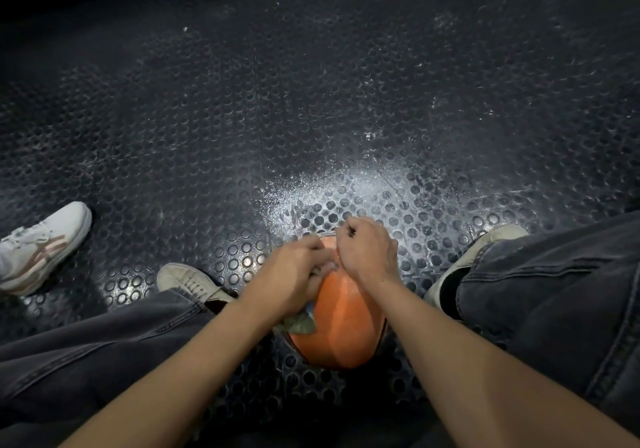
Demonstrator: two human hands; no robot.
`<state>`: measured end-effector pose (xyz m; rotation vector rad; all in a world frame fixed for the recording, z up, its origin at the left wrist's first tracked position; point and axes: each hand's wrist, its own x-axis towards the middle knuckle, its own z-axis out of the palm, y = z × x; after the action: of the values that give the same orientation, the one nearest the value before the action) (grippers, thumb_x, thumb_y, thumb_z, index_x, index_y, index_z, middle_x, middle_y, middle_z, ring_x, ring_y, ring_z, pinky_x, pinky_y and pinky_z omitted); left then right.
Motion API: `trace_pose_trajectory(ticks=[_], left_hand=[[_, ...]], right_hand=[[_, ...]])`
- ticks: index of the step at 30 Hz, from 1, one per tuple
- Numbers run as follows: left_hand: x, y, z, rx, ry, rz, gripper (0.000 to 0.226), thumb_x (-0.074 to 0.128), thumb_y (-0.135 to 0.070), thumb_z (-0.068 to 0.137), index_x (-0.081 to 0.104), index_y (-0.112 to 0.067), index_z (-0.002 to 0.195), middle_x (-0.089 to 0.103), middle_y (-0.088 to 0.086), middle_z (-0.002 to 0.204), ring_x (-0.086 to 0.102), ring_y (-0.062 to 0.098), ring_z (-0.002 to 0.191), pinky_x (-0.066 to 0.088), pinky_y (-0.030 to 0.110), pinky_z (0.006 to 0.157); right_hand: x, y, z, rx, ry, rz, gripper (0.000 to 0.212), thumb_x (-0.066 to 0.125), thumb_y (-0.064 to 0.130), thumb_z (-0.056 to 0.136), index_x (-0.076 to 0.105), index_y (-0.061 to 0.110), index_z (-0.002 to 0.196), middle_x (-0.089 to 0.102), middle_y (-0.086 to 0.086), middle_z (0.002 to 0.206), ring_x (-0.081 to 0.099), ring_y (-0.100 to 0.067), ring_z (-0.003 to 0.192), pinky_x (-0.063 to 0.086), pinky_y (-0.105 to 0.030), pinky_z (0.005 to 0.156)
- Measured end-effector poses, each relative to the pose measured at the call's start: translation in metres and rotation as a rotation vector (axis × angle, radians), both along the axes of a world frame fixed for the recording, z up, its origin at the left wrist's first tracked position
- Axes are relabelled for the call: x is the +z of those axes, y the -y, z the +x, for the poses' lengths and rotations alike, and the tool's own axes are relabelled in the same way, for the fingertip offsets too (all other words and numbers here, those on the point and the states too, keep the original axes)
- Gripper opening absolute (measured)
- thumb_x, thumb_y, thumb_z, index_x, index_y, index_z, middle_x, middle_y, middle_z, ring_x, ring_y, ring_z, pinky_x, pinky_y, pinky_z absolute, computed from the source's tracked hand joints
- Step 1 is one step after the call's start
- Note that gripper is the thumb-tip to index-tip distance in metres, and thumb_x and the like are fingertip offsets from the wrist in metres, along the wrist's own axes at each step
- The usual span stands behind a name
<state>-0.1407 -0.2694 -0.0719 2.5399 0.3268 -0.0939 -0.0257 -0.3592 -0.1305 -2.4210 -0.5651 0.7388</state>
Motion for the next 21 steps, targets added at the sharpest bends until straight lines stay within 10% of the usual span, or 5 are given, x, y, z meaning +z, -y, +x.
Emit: trace_pose_trajectory(ticks=[6,12,16,21], left_hand=[[-0.015,-0.025,0.021,0.216,-0.119,0.114,0.022,0.054,-0.023,0.095,0.072,-0.011,0.094,0.060,0.003,0.097,0.059,0.023,0.089,0.049,0.038,0.080],[0.001,-0.003,0.001,-0.043,-0.043,-0.027,0.023,0.056,-0.029,0.091,0.073,-0.015,0.098,0.060,0.000,0.090,0.059,0.019,0.076,0.050,0.032,0.070],[-0.016,-0.020,0.020,0.272,-0.059,0.086,0.021,0.056,-0.022,0.095,0.073,-0.010,0.096,0.055,-0.001,0.087,0.051,0.016,0.078,0.049,0.035,0.077],[-0.003,0.007,-0.005,0.014,-0.006,-0.012,0.024,0.055,-0.028,0.094,0.072,-0.013,0.100,0.061,0.001,0.094,0.061,0.019,0.078,0.052,0.033,0.071]], right_hand=[[0.004,-0.007,-0.005,0.046,0.000,0.012,0.033,0.046,0.031,0.100,0.047,0.025,0.067,0.057,0.006,0.078,0.057,-0.021,0.084,0.047,-0.048,0.092],[-0.004,-0.002,0.005,-0.008,-0.018,0.018,0.036,0.047,0.032,0.101,0.051,0.022,0.067,0.055,0.007,0.070,0.051,-0.014,0.067,0.053,-0.048,0.086],[-0.003,-0.007,0.000,-0.011,-0.012,0.033,0.035,0.047,0.031,0.101,0.050,0.022,0.067,0.056,0.006,0.070,0.049,-0.015,0.066,0.053,-0.049,0.086],[-0.005,0.001,0.005,-0.018,-0.019,0.024,0.038,0.048,0.033,0.102,0.049,0.022,0.065,0.058,0.005,0.074,0.056,-0.018,0.072,0.051,-0.046,0.085]])
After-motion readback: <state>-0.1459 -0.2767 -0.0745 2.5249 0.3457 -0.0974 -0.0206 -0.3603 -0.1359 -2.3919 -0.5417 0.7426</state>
